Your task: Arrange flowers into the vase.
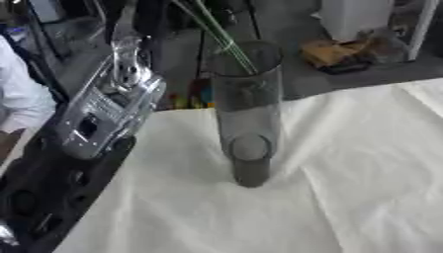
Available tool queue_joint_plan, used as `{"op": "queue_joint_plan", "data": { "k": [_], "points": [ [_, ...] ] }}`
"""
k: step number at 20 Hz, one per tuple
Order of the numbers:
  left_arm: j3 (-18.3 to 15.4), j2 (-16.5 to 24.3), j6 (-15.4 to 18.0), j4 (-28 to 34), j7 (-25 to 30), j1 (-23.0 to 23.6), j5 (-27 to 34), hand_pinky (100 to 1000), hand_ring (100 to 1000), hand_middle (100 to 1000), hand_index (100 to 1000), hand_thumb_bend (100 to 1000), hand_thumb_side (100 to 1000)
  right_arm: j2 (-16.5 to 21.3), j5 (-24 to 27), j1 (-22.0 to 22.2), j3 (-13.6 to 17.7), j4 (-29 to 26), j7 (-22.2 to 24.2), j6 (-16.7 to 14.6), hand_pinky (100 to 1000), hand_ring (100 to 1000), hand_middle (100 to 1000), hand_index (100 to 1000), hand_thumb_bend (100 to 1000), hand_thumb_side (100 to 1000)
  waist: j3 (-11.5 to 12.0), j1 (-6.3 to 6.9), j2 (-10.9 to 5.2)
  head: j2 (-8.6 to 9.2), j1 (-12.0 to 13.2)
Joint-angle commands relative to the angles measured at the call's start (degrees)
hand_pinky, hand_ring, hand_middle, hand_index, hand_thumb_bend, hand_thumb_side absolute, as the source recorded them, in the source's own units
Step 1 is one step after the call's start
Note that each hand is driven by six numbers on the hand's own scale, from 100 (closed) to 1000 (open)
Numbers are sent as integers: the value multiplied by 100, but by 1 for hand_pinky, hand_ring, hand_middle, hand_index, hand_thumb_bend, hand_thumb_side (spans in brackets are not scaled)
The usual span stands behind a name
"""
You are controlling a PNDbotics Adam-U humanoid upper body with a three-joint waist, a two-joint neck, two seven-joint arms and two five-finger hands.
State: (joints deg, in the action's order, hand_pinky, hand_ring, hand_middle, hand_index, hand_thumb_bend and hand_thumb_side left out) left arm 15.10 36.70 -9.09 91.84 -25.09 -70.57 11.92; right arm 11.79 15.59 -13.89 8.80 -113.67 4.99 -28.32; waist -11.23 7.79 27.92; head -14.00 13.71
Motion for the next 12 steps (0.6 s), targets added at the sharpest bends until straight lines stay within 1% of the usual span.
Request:
{"op": "queue_joint_plan", "data": {
  "k": [1, 6, 12],
  "points": [
    [-26, 282, -197, -3, 70, -63, -110, 100, 323, 100, 262, 100, 862, 41, -89, -3, 41, -93, -30, 61, 860, 868, 551, 931, 100, 894, 14, -1, -220, -37, -40],
    [5, 313, -528, 32, 320, -15, -334, 100, 347, 100, 267, 100, 858, 51, -86, -12, 48, -93, -58, 88, 860, 868, 551, 931, 100, 894, 5, 37, -256, -45, -58],
    [21, 333, -751, 58, 644, 50, -596, 100, 361, 100, 274, 100, 867, 58, -75, -17, 55, -93, -66, 87, 860, 868, 551, 931, 100, 894, 8, 41, -255, -23, -76]
  ]
}}
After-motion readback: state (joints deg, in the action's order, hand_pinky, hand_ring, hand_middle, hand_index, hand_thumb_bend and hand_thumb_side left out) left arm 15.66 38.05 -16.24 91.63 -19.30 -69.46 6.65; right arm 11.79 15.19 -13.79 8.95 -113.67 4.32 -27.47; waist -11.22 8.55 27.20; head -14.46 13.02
